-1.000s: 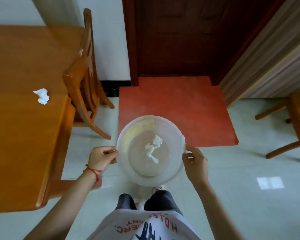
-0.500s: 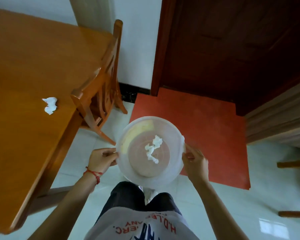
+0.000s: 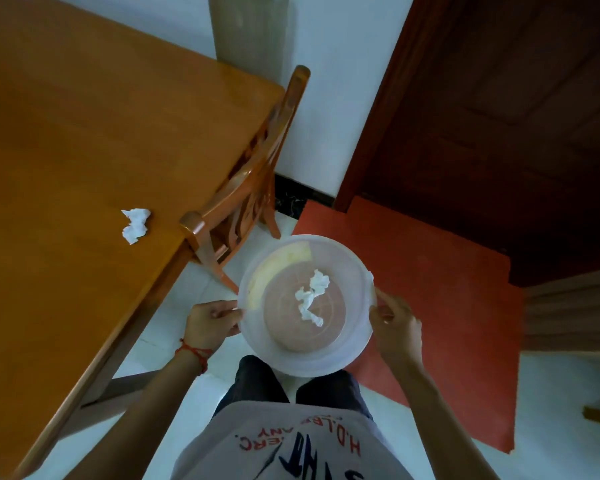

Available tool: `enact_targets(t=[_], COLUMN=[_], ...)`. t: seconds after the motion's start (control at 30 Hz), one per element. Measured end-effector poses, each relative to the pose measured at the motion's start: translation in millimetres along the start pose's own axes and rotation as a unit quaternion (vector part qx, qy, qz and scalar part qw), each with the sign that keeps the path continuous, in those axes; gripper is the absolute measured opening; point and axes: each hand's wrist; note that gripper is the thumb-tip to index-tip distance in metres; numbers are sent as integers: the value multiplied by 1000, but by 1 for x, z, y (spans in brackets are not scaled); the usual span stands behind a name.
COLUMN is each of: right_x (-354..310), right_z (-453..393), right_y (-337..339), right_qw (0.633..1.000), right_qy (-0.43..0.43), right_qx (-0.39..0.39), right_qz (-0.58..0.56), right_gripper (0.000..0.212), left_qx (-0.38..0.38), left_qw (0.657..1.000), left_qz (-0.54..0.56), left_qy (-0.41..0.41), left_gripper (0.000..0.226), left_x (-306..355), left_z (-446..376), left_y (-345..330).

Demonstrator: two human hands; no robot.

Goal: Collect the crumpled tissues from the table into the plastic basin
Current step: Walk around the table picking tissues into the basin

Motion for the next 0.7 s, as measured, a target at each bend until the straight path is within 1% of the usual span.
enact_targets(t=[0.17,0.37,0.57,0.7], right_x=[-9,-22,-33,-39], right_z=[-26,-60,-85,-89], right_y=[-1,-6,-22,-37], right_qw=[998,984,962,941], right_qy=[34,88,152,193], right_qx=[-60,-149,-218,-266], right_qz=[14,45,69,84], right_gripper=[37,36,39,37], left_qx=[48,109,196,257], left_qw=[997,990,971,951], left_qz=[49,65,111,143], left_qy=[21,54,76,99], left_gripper=[14,19,17,20], left_x=[-9,-24,-41,-57], left_z=[4,15,36,55], left_y=[2,0,-7,-6])
Point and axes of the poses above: each hand's wrist, its own z-axis away from the middle knuckle, its own y-axis out of the back of the hand, x = y × z, and after that the axes turned 8 degrees about z, right-handed
